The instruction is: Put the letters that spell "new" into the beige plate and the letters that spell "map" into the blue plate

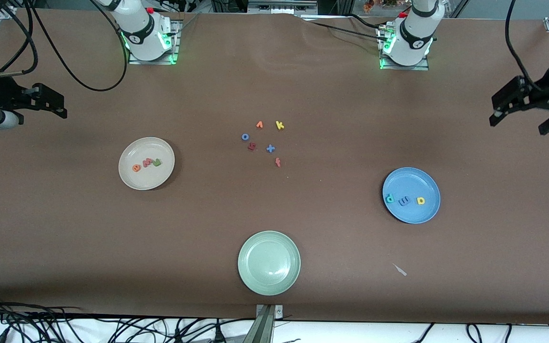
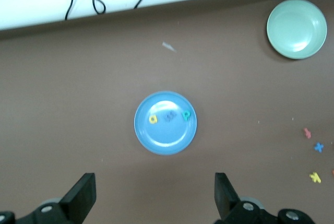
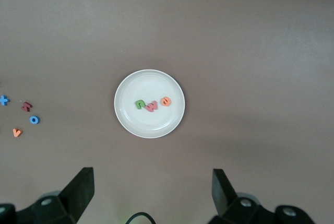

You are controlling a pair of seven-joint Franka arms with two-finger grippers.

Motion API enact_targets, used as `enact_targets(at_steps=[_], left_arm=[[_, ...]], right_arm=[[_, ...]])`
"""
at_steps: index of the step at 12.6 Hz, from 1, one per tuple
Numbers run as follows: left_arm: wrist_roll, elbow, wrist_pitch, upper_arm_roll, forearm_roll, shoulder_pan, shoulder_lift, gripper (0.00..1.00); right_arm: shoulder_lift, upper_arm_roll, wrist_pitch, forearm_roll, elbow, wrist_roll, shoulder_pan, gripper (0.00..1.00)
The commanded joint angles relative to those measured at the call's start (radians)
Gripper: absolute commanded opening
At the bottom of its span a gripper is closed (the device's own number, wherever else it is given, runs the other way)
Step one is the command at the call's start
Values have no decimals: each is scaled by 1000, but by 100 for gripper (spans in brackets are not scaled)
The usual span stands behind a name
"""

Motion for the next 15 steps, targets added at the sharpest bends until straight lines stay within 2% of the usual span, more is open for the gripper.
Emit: enact_targets(at_steps=[1,4,15], left_arm=[[-47,-117,9,23,16,-44,-48,100],[-49,-80,2,18,16,-43,-16,100],[-50,-62,-16,18,16,-38,-12,100]], right_arm=[[23,-6,7,-11,38,-14,-1,100],[23,-6,21,-11,38,-14,-1,100],[23,-10,40,-7,37,-5,2,100]])
